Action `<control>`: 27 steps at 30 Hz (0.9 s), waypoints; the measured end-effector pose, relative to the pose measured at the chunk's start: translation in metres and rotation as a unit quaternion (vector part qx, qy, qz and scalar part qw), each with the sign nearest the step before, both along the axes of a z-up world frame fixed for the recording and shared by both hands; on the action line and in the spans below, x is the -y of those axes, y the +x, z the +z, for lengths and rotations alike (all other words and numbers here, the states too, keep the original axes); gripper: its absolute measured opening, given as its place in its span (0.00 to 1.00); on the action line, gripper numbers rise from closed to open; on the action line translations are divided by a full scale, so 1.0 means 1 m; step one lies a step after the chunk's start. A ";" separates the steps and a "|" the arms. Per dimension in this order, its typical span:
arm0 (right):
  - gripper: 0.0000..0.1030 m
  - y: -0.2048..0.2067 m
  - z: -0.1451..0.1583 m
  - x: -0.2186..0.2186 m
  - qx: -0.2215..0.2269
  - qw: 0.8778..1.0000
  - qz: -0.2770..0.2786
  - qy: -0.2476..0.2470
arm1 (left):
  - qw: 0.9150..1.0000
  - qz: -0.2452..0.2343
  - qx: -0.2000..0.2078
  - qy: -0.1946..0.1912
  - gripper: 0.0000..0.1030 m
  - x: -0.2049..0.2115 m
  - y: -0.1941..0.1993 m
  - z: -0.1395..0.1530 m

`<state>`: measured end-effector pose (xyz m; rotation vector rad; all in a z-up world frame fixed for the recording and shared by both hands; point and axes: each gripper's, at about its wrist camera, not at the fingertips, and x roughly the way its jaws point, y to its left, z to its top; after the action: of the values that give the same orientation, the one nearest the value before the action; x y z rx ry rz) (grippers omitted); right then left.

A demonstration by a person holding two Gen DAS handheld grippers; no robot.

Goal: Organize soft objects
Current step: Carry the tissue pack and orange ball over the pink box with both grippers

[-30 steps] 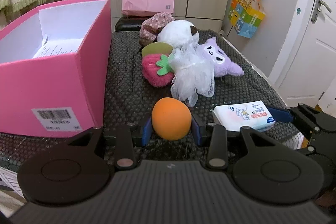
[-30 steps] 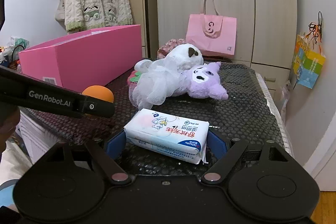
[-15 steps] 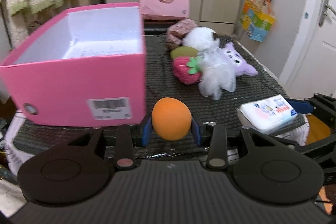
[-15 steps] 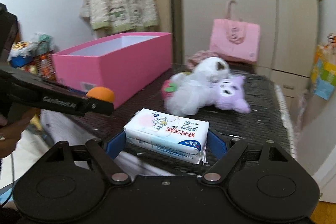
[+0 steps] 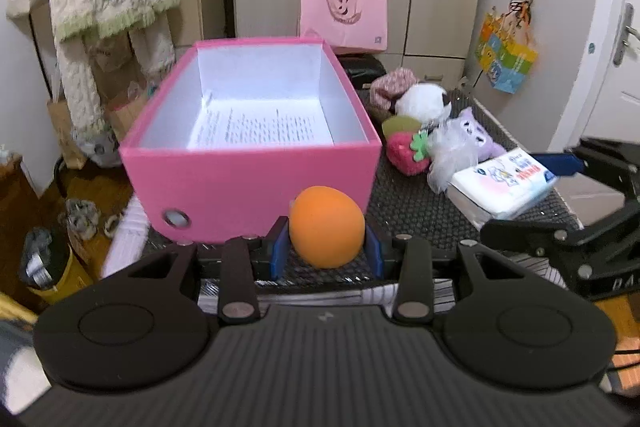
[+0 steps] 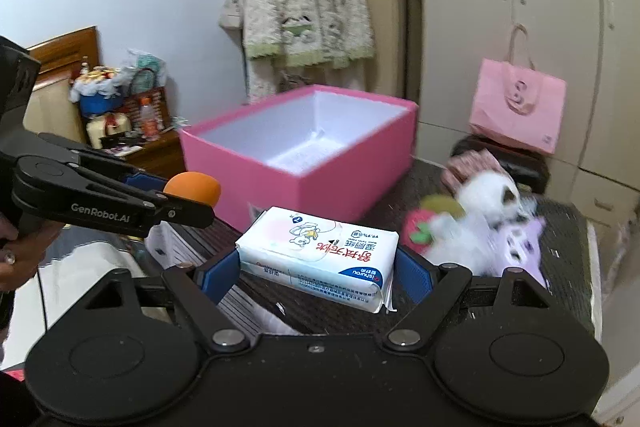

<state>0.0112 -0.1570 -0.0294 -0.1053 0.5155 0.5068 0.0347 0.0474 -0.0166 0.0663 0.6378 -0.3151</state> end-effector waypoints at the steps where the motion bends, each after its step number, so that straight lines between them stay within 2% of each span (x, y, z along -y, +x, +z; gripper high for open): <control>1: 0.84 0.002 0.007 -0.003 0.001 1.000 0.007 0.001 | 1.000 -0.003 0.004 0.004 0.37 -0.003 0.001 0.006; 4: 0.84 0.012 0.020 -0.012 0.009 1.000 0.022 -0.003 | 1.000 -0.013 0.013 0.002 0.37 -0.011 0.011 0.022; 8: 0.84 0.035 0.027 -0.028 0.034 0.998 0.028 -0.035 | 1.000 -0.023 0.014 -0.013 0.37 -0.019 0.036 0.032; 15: 0.84 0.109 0.034 -0.052 0.045 0.996 0.056 -0.058 | 0.999 -0.019 -0.027 -0.038 0.37 -0.023 0.114 0.029; 17: 0.84 0.133 0.034 -0.060 0.038 0.994 0.075 -0.070 | 0.998 -0.009 -0.042 -0.038 0.37 -0.024 0.138 0.025; 21: 0.84 0.171 0.027 -0.078 0.023 0.989 0.098 -0.108 | 0.998 0.017 -0.066 -0.014 0.37 -0.023 0.181 0.014; 27: 0.84 0.217 0.014 -0.092 -0.028 0.984 0.121 -0.129 | 0.994 0.032 -0.103 0.018 0.37 -0.027 0.218 -0.002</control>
<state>0.2283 -0.0645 -0.0156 -0.4058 0.6265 0.6805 0.2526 0.0742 -0.0185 0.0474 0.8479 -0.2500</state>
